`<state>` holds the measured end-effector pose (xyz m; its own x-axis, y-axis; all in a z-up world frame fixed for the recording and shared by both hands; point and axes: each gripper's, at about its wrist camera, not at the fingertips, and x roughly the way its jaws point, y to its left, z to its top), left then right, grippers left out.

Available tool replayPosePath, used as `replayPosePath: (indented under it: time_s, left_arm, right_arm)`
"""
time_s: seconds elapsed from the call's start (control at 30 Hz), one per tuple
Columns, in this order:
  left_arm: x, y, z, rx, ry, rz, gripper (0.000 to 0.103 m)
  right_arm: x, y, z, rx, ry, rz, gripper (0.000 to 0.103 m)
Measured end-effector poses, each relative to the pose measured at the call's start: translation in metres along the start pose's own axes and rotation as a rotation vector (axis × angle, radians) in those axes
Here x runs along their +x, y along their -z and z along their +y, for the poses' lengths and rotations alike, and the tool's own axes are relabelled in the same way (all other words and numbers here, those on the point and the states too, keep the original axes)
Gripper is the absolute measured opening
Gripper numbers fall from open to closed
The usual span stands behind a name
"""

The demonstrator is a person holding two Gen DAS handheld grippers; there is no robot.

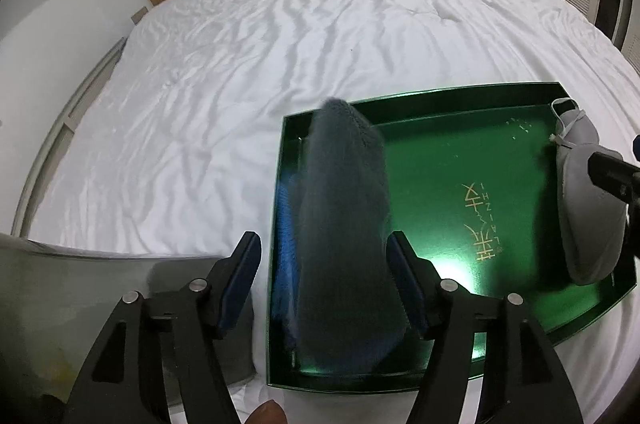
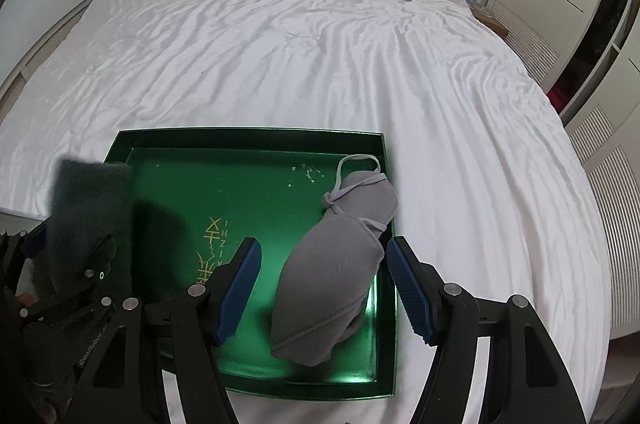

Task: Organize soft objects
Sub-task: 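Open both tools and withdraw them from the tray toward the remaining items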

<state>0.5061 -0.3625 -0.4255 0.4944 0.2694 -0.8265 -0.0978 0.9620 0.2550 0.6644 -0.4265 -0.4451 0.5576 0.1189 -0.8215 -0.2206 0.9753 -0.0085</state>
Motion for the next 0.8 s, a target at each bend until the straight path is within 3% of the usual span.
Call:
replayPosePath:
  time_s: [0.27, 0.57, 0.8]
  left_arm:
    - [-0.03, 0.001, 0.001, -0.006, 0.012, -0.062, 0.06]
    - [-0.082, 0.038, -0.002, 0.014, 0.084, -0.098, 0.06]
    - [-0.132, 0.074, 0.02, -0.018, 0.213, -0.104, 0.06]
  right_arm:
    - [-0.016, 0.003, -0.004, 0.014, 0.005, -0.025, 0.066]
    - [-0.052, 0.032, -0.003, 0.016, 0.021, -0.037, 0.066]
    - [-0.09, 0.058, 0.001, 0.019, 0.028, -0.051, 0.066]
